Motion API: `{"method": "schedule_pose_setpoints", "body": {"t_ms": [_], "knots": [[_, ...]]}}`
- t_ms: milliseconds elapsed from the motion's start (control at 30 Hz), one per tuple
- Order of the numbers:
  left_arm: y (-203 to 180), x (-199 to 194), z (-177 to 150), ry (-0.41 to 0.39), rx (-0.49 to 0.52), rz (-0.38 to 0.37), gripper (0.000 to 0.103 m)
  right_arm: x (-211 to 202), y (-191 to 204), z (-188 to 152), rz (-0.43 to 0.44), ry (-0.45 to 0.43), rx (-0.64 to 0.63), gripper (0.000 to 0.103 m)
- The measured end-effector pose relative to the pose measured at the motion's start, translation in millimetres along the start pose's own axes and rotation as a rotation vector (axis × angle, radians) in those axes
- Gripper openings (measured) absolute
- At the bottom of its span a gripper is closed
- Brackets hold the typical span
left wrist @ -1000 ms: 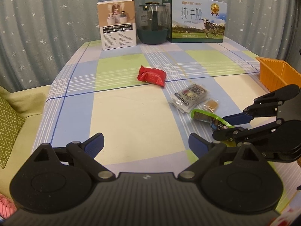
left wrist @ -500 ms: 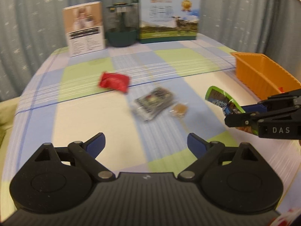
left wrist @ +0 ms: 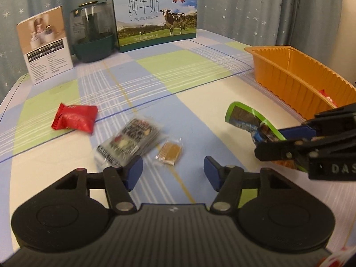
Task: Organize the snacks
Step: 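Grasp the clear packet with the brown cube using the left tool, then carry the pouch in the right tool while the left tool carries the clear packet to the tray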
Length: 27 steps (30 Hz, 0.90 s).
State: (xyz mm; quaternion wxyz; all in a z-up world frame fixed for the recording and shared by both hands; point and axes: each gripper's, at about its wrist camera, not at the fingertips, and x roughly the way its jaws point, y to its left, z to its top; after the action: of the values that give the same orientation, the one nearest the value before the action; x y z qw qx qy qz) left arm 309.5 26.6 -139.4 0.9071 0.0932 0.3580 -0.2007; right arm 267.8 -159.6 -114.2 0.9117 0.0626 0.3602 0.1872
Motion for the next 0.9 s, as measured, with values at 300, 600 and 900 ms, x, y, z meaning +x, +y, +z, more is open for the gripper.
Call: {"method": "schedule_pose_setpoints", "body": {"t_ms": [300,600,900], "knots": [[-7.8,13.3,7.6,-0.004,0.047,-0.002,0.045,-2.1,-6.9,-0.5,-0.011,-0.004,0.018,0.026],[-16.2,5.0,4.0,0.006,0.001,0.033,0.021,-4.1,-5.3,1.4,-0.007,-0.012,0.018,0.026],[-21.0,-16.2,-8.1,0.027,-0.120,0.075,0.019,-11.6,-3.5,1.5,-0.008,-0.020,0.017,0.026]]}}
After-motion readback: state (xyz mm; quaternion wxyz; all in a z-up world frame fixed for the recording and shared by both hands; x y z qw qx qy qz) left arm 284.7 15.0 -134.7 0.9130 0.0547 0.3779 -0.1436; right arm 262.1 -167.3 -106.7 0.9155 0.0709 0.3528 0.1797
